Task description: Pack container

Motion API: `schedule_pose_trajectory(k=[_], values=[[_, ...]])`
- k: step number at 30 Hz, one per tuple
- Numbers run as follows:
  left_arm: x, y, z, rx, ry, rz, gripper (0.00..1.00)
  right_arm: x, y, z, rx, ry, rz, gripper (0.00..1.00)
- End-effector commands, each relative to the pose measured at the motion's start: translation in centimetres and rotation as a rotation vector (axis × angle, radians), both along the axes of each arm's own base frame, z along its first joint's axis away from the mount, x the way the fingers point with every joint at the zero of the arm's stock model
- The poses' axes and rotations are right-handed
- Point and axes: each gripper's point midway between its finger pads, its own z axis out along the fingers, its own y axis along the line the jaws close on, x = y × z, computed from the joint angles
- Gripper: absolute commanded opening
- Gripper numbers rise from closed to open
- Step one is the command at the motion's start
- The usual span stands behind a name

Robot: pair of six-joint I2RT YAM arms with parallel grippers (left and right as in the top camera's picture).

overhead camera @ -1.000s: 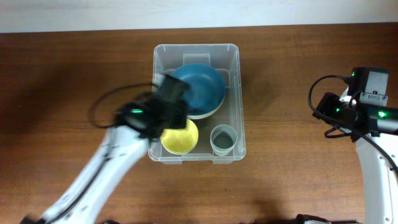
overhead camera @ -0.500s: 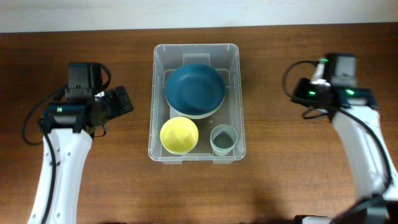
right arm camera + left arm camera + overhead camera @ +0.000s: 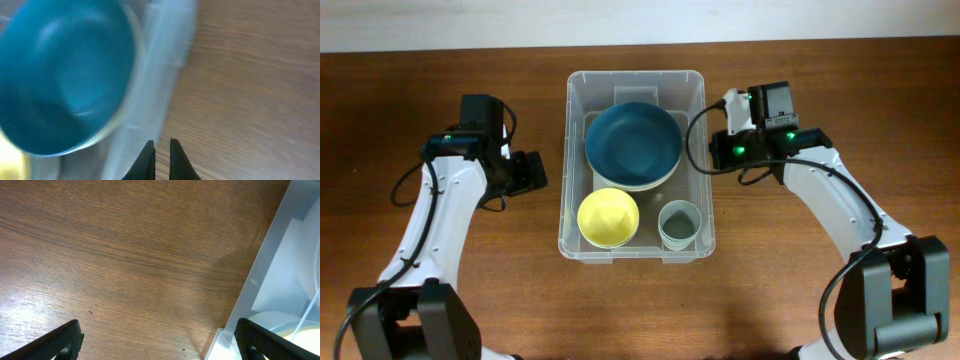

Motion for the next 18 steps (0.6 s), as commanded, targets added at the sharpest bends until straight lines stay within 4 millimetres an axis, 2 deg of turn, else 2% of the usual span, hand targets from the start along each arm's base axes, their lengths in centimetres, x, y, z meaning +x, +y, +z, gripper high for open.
schedule_pose_trajectory(k=[1,5,6,8,11,14,15,16,17,18], values=[[-0.2,-0.1,-0.4,-0.011,0.011,-0.014,0.99,-0.5,1.8,0.3,0.061,-0.009,0.092,0.08],[-0.1,-0.1,-0.4,-0.011,0.011,-0.014,0.99,-0.4,1.8,0.4,0.051,-0.024,0.113,0.10],[-0.1,-0.1,-0.4,-0.011,0.009,-0.014,0.99,-0.2,1.2,0.2,0.028,-0.029,0.092,0.16],[0.3,-0.1,-0.1,-0.010,-0.010,-0.014,0.99,0.2,0.4,0.2,0.001,-0.035,0.062,0.18],[2.2,0.0,1.3,-0.005,-0.116,-0.024,0.99,1.2,-2.0,0.6,-0.057,-0.062,-0.008,0.27],[4.8,0.1,3.3,0.035,-0.254,-0.111,0.99,2.7,-4.6,2.7,-0.105,-0.123,-0.085,0.38],[6.0,0.1,4.2,0.057,-0.315,-0.155,0.99,3.2,-5.6,3.7,-0.123,-0.149,-0.115,0.46],[7.3,0.1,5.1,0.085,-0.376,-0.201,0.99,3.8,-6.8,4.9,-0.149,-0.181,-0.153,0.67],[8.7,0.3,6.2,0.129,-0.444,-0.244,0.99,4.3,-7.8,6.0,-0.163,-0.208,-0.180,0.99],[9.9,1.0,7.3,0.188,-0.503,-0.249,1.00,4.7,-8.5,6.9,-0.161,-0.229,-0.198,0.99]])
